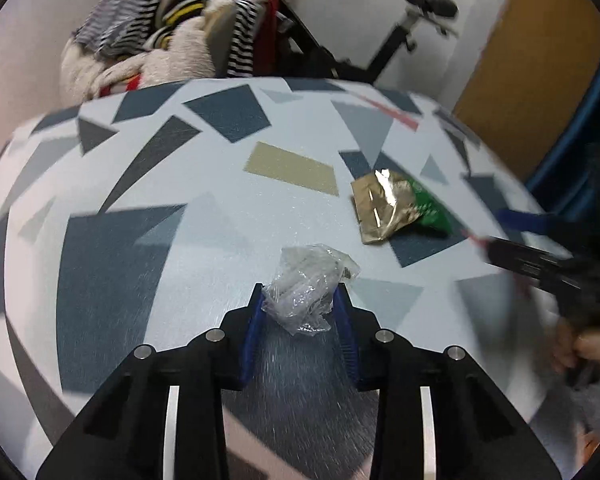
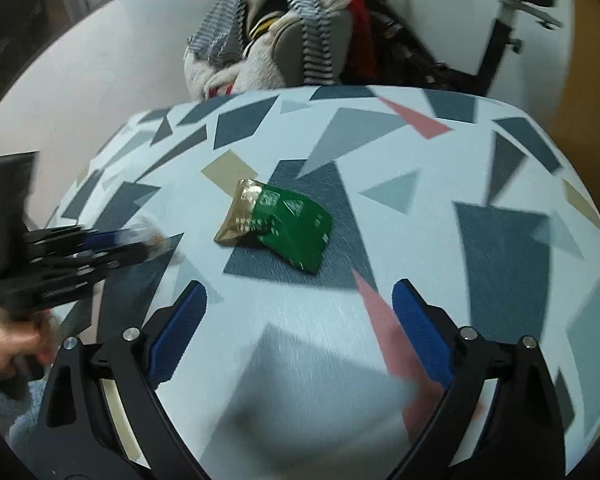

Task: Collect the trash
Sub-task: 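Grasp the clear plastic wrapper with the left tool while the right tool grasps the green packet, then carry the clear wrapper and green packet down over the brown bin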

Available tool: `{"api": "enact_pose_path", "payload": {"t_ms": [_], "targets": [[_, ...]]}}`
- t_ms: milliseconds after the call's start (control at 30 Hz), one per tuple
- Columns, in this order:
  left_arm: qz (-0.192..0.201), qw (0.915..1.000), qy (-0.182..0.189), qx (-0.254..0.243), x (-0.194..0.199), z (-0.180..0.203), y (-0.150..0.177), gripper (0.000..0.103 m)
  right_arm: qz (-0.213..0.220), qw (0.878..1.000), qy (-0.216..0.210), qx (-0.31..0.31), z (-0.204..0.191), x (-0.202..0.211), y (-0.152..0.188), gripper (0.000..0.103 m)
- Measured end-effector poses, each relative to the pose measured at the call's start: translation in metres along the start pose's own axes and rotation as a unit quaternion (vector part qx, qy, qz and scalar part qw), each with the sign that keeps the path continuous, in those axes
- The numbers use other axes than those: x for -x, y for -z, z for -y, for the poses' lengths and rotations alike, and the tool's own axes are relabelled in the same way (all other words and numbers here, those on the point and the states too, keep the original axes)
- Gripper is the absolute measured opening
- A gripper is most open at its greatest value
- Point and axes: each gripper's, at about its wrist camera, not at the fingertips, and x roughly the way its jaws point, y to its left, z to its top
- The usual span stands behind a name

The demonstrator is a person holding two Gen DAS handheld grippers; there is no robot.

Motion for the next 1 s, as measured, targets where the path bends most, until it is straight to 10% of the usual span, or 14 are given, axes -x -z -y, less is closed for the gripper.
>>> {"api": "enact_pose_path", "payload": {"t_ms": [367, 433, 600, 1000], "targets": [[0.049, 0.9974, -0.001, 0.053, 0.084, -0.026, 0.04, 0.034, -0.039, 0.999, 0.009, -0.001, -0.023, -0.066, -0.049, 0.092], [0.055, 0.9971, -0.009, 0.053, 0.097, -0.03, 0.047, 0.034, -0.066, 0.998, 0.002, 0.026, -0.03, -0.071, -0.049, 0.073], [0.073, 0.9964, -0.015, 0.04, 0.123, -0.023, 0.061, 0.033, -0.042, 0.996, -0.016, 0.079, -0.042, -0.038, -0.037, 0.047], [0.089, 0.9956, 0.017, -0.023, 0.155, 0.037, 0.102, 0.034, 0.021, 0.996, -0.073, 0.047, -0.056, 0.057, 0.037, 0.046]]}}
